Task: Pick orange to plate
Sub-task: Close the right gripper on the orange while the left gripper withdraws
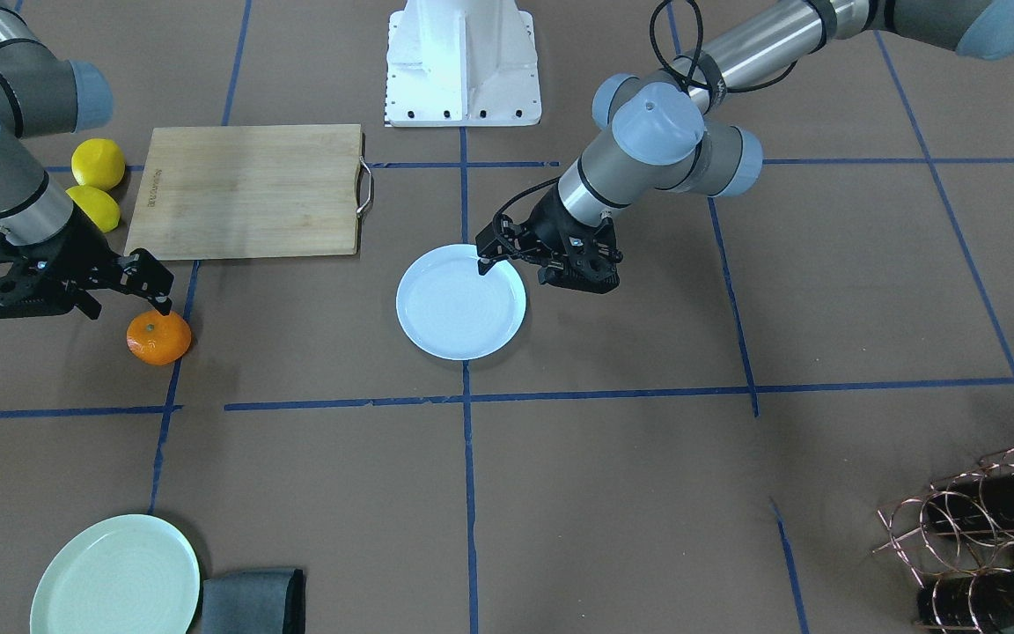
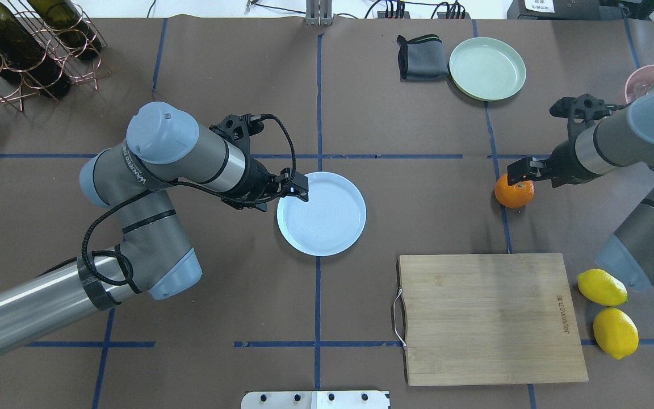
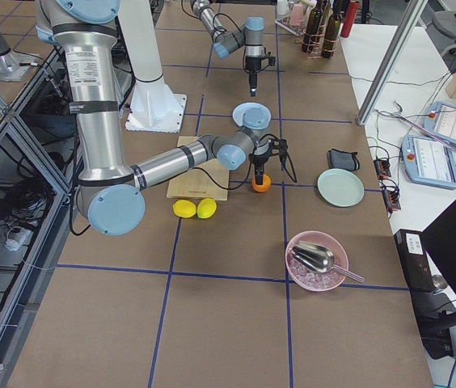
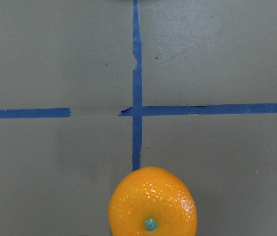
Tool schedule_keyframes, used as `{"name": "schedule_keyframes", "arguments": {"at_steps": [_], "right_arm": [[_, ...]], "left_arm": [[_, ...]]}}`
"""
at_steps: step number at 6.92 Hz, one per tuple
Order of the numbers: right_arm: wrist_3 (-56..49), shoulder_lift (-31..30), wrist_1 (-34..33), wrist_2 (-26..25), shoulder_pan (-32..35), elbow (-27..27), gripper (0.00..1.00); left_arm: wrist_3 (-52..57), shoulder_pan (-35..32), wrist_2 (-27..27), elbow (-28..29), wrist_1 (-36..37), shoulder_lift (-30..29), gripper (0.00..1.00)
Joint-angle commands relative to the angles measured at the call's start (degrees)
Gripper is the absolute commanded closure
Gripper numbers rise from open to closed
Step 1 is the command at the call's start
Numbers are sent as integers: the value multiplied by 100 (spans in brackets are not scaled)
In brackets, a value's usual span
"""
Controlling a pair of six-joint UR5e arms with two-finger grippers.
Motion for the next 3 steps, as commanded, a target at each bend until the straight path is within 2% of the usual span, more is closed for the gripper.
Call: {"name": "schedule_keyframes", "arguments": {"at_steps": [1, 3], "right_arm": [[11, 49, 37, -180, -142, -217, 0], [37, 278, 28, -180, -256, -420, 0]], "left_arm": [[-30, 6, 33, -4, 4, 9, 1], [-39, 6, 33, -12, -5, 9, 1]]}}
